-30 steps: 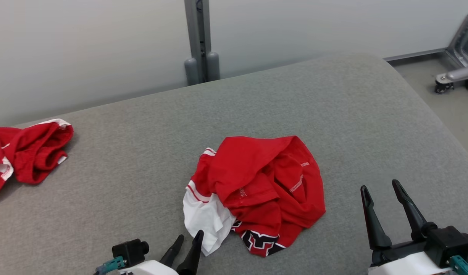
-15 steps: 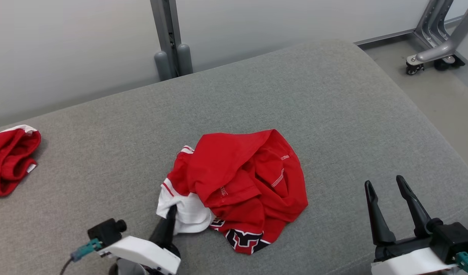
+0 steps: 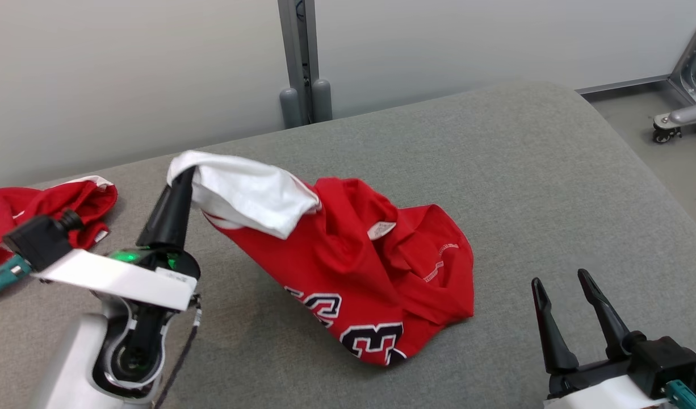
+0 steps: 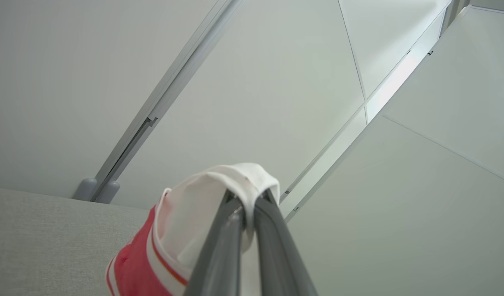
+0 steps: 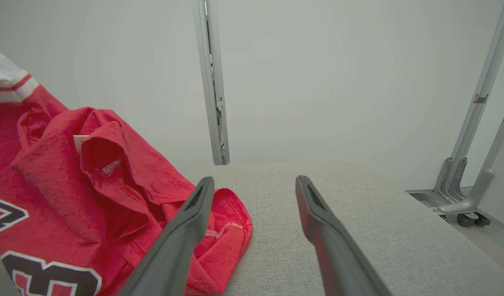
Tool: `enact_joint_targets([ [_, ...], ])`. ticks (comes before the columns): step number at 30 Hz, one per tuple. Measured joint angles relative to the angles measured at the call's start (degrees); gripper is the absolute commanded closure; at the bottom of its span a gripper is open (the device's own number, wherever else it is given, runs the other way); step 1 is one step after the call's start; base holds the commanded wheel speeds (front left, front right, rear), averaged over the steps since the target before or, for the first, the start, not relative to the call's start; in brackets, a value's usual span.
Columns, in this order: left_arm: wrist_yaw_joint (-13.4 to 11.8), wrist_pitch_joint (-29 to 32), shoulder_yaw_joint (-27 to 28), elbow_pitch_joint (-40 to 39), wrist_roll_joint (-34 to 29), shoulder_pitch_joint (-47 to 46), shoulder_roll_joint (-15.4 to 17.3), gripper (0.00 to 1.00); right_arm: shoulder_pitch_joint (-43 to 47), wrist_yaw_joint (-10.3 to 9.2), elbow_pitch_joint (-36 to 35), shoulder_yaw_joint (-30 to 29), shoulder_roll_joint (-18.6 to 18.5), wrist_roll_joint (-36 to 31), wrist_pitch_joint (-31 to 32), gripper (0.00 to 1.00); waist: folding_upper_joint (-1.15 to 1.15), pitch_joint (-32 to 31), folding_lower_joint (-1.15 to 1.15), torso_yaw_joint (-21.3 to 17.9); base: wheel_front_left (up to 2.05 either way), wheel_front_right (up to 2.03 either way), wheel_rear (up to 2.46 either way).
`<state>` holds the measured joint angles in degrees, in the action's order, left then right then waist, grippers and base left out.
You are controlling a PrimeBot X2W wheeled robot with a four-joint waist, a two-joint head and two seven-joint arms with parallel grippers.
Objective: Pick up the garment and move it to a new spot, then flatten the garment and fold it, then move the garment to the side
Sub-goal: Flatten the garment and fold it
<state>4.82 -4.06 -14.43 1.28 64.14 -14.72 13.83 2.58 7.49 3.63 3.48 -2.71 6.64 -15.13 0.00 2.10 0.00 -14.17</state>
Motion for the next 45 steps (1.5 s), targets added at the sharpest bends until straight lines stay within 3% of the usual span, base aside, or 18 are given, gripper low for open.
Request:
enact_joint_targets([
  [4,-2.22,2.99,1.71,-4.70,0.25,-3.20,2.81,1.00,-0.31,0.00,0.22,0.52,0.00,-0.01,0.00,0.00,0.00,-0.52,0.00,0.58,0.00,0.00,0.00],
  [12,-4.30,9.06,4.91,-12.38,3.69,-7.94,7.51,1.00,-0.36,0.00,0.41,0.89,0.00,-0.01,-0.01,0.00,0.00,-0.97,0.00,0.18,0.00,0.00,0.00],
  [25,-6.90,16.18,4.41,-19.71,6.62,-18.93,9.56,1.00,-0.98,0.00,0.43,2.52,0.00,0.64,0.00,0.00,0.00,-0.06,0.00,-1.70,0.00,0.00,0.00],
  [30,-6.81,17.19,0.35,-16.04,5.82,-21.97,7.54,1.00,-2.01,0.00,0.49,3.58,-0.02,1.34,0.00,0.00,0.00,1.18,0.00,-3.20,0.00,0.00,0.00],
  [35,-5.23,16.04,-6.57,-5.93,3.22,-22.53,1.90,1.00,-3.95,0.00,0.20,4.78,0.00,3.00,-0.01,0.00,0.00,3.88,0.00,-4.85,0.00,0.00,0.00],
  [45,1.97,8.83,-22.64,23.49,-4.19,-19.75,-9.02,1.00,-6.20,0.00,0.44,6.93,-0.02,5.15,0.00,0.00,0.00,9.50,0.00,-8.78,0.00,0.00,0.00],
])
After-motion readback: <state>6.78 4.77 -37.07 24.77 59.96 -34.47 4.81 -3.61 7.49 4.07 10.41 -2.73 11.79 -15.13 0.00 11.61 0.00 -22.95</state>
